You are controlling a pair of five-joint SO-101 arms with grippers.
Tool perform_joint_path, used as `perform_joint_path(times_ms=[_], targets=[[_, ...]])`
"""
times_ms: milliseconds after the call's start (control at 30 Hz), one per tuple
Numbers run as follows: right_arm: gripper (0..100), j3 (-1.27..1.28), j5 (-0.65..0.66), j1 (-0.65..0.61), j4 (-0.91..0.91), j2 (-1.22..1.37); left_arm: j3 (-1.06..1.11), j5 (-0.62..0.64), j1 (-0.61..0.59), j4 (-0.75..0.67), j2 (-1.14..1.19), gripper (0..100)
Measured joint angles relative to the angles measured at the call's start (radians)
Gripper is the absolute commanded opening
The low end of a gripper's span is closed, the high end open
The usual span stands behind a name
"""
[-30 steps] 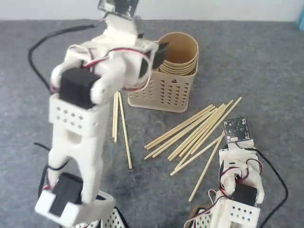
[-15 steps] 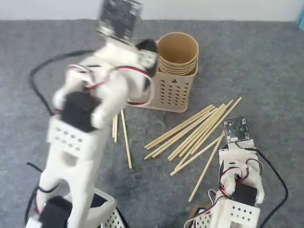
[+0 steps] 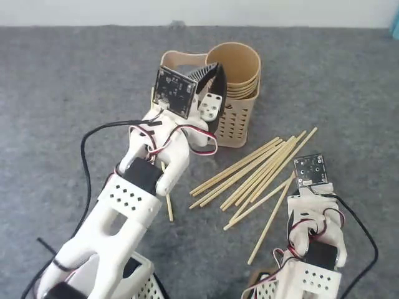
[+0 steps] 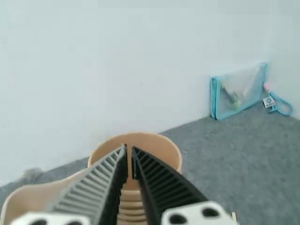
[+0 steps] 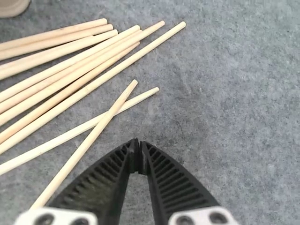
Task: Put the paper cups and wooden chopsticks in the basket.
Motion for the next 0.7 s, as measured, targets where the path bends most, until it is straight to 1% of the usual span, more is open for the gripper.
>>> perform_joint_path(times_ms=[167,433,700], targets=[[0.9,0.0,0.0,0.0,0.0,0.0,-0.002,0.002,0.0,-0.057,0.021,1],[0.9,0.0,0.0,0.0,0.0,0.0,-0.003,0.008,0.0,-0.066,0.195,1],[0.9,0.0,0.0,0.0,0.0,0.0,-0.009,0.008,0.002,-0.086,0.238,1]])
